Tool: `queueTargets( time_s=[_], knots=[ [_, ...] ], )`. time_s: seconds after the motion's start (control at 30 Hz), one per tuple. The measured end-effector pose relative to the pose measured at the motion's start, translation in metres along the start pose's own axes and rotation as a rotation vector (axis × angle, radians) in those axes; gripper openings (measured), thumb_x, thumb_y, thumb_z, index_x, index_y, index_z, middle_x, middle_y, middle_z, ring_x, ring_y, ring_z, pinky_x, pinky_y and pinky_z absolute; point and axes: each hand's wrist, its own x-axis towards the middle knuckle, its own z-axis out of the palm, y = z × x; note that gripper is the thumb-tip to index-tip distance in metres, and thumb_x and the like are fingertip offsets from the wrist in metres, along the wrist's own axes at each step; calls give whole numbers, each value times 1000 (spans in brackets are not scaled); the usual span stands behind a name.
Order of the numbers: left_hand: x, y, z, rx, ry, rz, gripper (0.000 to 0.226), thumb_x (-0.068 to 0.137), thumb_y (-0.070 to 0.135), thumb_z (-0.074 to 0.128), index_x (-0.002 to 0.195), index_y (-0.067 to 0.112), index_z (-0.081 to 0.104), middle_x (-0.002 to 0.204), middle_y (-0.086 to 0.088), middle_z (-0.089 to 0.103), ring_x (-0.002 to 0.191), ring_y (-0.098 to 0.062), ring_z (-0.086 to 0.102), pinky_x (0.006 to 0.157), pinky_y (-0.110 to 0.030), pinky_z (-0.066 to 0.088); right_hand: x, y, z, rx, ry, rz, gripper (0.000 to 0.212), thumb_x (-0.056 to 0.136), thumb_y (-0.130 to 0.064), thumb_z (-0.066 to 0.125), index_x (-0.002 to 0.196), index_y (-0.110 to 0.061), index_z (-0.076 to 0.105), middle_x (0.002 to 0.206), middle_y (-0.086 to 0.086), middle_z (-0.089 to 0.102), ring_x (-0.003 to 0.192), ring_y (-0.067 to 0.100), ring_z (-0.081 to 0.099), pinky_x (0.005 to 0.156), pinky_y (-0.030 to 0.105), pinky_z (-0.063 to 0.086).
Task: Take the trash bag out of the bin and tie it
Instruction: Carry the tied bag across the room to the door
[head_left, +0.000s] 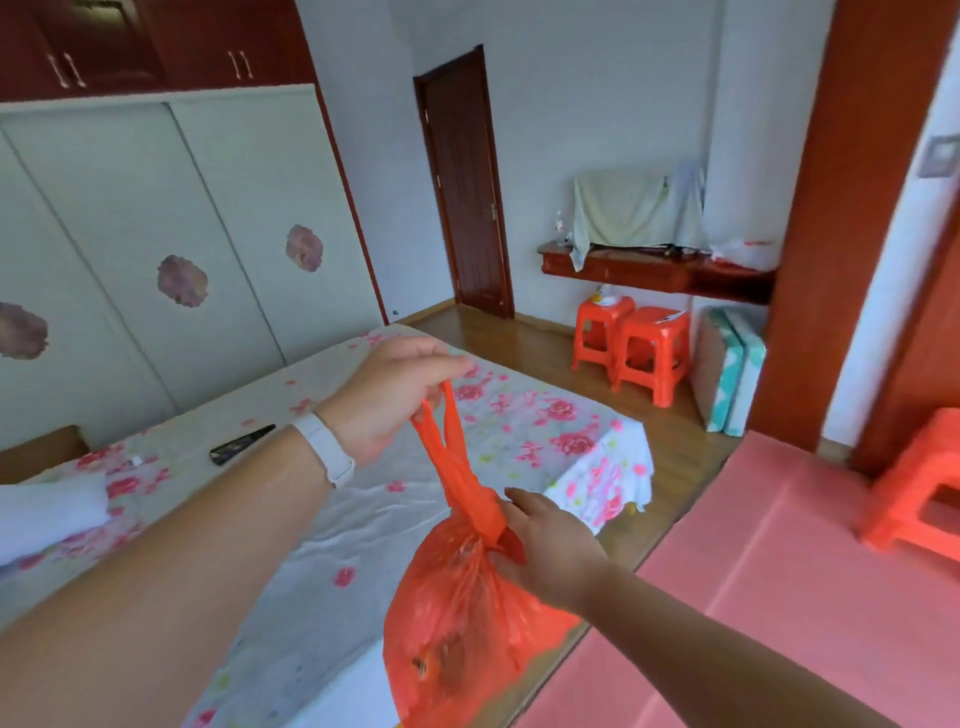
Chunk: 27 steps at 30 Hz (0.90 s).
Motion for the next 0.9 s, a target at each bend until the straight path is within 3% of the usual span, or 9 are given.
queueTargets(
  time_s=[0.13,0.3,0.4,0.5,0.57,0.67,0.8,0.9],
  knots=[
    [50,6,61,72,-183,155,43,72,39,69,48,22,38,44,10,31,46,-12,30,49,-29,24,-12,54,-22,-8,105,145,73,80,-54,57,144,-27,34,144,5,45,131,27,42,92,43,48],
    [110,-3,125,71,-314,255,48,76,38,67,48,22,32,49,1,28,51,-17,30,49,-25,26,-26,126,-39,-18,156,367,66,74,-59,56,129,-24,46,152,-2,39,135,21,39,93,40,47],
    [154,-13,160,39,-355,265,48,79,36,66,48,21,32,45,11,27,46,-11,29,46,-21,30,-23,169,-43,1,164,467,66,70,-61,56,123,-23,46,153,-4,39,132,21,43,90,38,47],
    [202,-23,195,24,-402,260,46,79,38,64,51,18,35,46,7,30,47,-11,31,47,-24,30,-12,212,-45,55,142,553,63,69,-62,55,120,-28,42,123,-5,60,105,27,60,71,38,50],
    [235,-27,219,42,-480,235,44,78,43,64,56,13,41,51,-1,32,48,-13,32,49,-26,29,-2,242,-48,30,125,607,55,69,-63,53,112,-31,39,103,-4,64,92,30,63,60,35,43],
    [287,-24,249,67,-636,109,43,76,50,62,58,16,43,54,0,35,52,-15,36,52,-27,33,13,291,-59,19,135,698,55,68,-62,54,112,-39,31,98,-3,67,88,32,64,58,32,35],
    [358,-14,279,-31,-866,8,14,69,18,60,67,11,49,63,-5,42,57,-16,39,61,-34,32,39,352,-90,-36,161,759,67,70,-61,54,131,-50,27,113,-6,67,94,28,65,63,32,42],
    [397,-9,303,-33,-867,39,17,60,4,50,76,10,51,76,-13,44,63,-21,44,69,-43,24,50,393,-114,-65,227,781,64,73,-54,59,134,-47,40,121,-9,65,100,24,64,70,32,48]
  ],
)
